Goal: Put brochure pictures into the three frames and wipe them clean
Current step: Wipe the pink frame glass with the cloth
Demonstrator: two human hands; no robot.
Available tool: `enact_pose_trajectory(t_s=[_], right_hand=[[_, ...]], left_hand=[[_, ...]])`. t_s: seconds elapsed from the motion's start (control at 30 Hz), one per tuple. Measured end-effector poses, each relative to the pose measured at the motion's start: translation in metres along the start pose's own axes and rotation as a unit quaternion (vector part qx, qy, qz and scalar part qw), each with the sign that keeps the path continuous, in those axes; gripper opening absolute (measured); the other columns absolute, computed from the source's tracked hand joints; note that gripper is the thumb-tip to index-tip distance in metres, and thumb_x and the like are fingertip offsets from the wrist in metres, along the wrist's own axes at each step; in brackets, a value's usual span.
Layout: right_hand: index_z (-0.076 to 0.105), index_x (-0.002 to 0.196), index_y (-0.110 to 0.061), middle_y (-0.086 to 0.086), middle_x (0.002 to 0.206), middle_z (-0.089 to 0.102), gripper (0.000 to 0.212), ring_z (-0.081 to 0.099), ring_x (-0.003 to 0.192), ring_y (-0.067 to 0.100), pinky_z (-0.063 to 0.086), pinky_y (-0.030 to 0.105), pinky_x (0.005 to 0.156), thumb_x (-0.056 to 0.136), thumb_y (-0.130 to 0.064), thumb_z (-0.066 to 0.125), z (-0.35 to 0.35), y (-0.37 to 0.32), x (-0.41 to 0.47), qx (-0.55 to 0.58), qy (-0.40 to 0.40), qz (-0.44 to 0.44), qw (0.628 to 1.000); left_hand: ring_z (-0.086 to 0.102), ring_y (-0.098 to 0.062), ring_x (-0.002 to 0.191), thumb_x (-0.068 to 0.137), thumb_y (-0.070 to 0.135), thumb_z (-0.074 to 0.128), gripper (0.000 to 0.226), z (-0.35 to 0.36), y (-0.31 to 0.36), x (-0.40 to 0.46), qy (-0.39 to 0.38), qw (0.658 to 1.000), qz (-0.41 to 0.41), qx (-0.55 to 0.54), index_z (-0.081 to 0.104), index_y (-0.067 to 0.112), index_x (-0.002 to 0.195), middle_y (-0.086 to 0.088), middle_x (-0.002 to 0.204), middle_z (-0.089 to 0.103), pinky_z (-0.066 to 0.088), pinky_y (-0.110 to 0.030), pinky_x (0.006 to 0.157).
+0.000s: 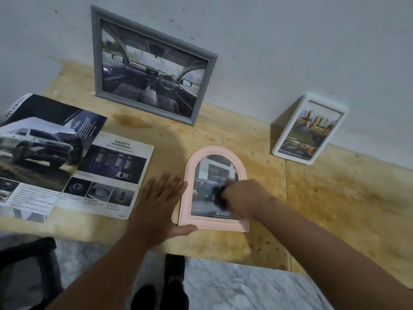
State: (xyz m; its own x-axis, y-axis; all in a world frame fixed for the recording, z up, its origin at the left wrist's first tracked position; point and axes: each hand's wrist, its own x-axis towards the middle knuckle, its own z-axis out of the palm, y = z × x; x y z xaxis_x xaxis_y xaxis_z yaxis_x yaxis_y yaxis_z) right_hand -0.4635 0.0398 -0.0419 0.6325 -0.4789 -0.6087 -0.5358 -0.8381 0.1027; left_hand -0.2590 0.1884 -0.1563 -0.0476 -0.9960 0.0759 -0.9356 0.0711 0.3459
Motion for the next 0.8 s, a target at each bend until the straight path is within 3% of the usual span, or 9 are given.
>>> enact_pose_trajectory(t_s=[0.07,0.13,0.23,0.37,0.53,0.63,0.7,0.8], right_hand=[[0.066,0.107,-0.02,0.0,0.106,0.061,0.021,0.065,0.086,0.024,0.056,0.037,0.071,0.092,-0.031,0.056,-0.009,0.022,0.002,0.018,-0.019,0.095,0.995],[0.066,0.105,-0.021,-0.001,0.098,0.058,0.021,0.062,0.082,0.021,0.055,0.035,0.069,0.094,-0.035,0.056,-0.006,0.024,-0.002,0.036,-0.014,0.119,0.992],[0.066,0.111,-0.02,0.003,0.104,0.061,0.026,0.066,0.089,0.025,0.056,0.036,0.071,0.097,-0.034,0.05,0.01,-0.005,-0.013,0.088,-0.017,0.096,0.991],[0.065,0.129,-0.024,0.002,0.12,0.06,0.035,0.064,0.099,0.027,0.052,0.035,0.078,0.101,-0.034,0.046,0.031,-0.031,-0.021,0.206,0.046,0.075,0.975],[0.073,0.109,-0.014,0.004,0.111,0.059,0.027,0.064,0.089,0.028,0.052,0.037,0.075,0.099,-0.025,0.05,0.03,-0.069,-0.002,0.311,0.126,0.062,0.94],[0.074,0.106,-0.019,0.002,0.107,0.068,0.024,0.066,0.086,0.025,0.054,0.035,0.073,0.097,-0.027,0.053,0.022,-0.062,0.013,0.333,0.073,0.061,0.938],[0.074,0.099,-0.019,0.001,0.091,0.07,0.02,0.065,0.08,0.022,0.052,0.032,0.074,0.098,-0.025,0.055,0.011,-0.035,0.017,0.428,0.048,0.085,0.898],[0.073,0.089,-0.012,0.006,0.077,0.065,0.023,0.062,0.076,0.026,0.042,0.03,0.068,0.099,-0.023,0.056,-0.009,0.007,0.031,0.431,0.218,0.209,0.85]], left_hand=[[0.021,-0.03,0.158,0.07,0.098,0.046,0.117,-0.001,0.0,0.0,-0.002,1.0,0.002,0.004,0.045,0.019,0.155,-0.005,0.166,0.035,0.022,-0.06,0.123],[0.019,-0.029,0.158,0.069,0.099,0.045,0.117,-0.002,0.0,0.0,-0.009,1.0,0.0,0.005,0.043,0.019,0.155,-0.004,0.166,0.033,0.021,-0.059,0.124],[0.015,-0.028,0.159,0.069,0.1,0.043,0.118,-0.003,0.0,0.001,-0.028,1.0,-0.011,0.007,0.041,0.021,0.157,-0.003,0.168,0.031,0.019,-0.059,0.125],[0.016,-0.028,0.159,0.068,0.099,0.044,0.118,-0.003,0.0,0.001,-0.036,0.999,-0.014,0.012,0.04,0.022,0.157,-0.003,0.167,0.032,0.018,-0.058,0.125],[0.016,-0.028,0.159,0.07,0.098,0.044,0.116,-0.001,0.001,0.001,-0.033,0.999,-0.013,0.015,0.039,0.022,0.158,-0.003,0.168,0.031,0.018,-0.057,0.125],[0.019,-0.029,0.158,0.071,0.097,0.046,0.116,0.001,0.0,0.001,-0.016,1.0,-0.004,0.015,0.041,0.019,0.157,-0.005,0.166,0.034,0.02,-0.058,0.124],[0.021,-0.03,0.158,0.071,0.097,0.045,0.116,0.001,0.0,0.0,-0.01,1.0,0.001,0.015,0.042,0.018,0.156,-0.006,0.166,0.035,0.021,-0.059,0.124],[0.018,-0.03,0.158,0.071,0.099,0.041,0.118,0.002,0.0,0.0,-0.015,1.0,0.0,0.021,0.04,0.018,0.157,-0.006,0.167,0.033,0.02,-0.059,0.124]])
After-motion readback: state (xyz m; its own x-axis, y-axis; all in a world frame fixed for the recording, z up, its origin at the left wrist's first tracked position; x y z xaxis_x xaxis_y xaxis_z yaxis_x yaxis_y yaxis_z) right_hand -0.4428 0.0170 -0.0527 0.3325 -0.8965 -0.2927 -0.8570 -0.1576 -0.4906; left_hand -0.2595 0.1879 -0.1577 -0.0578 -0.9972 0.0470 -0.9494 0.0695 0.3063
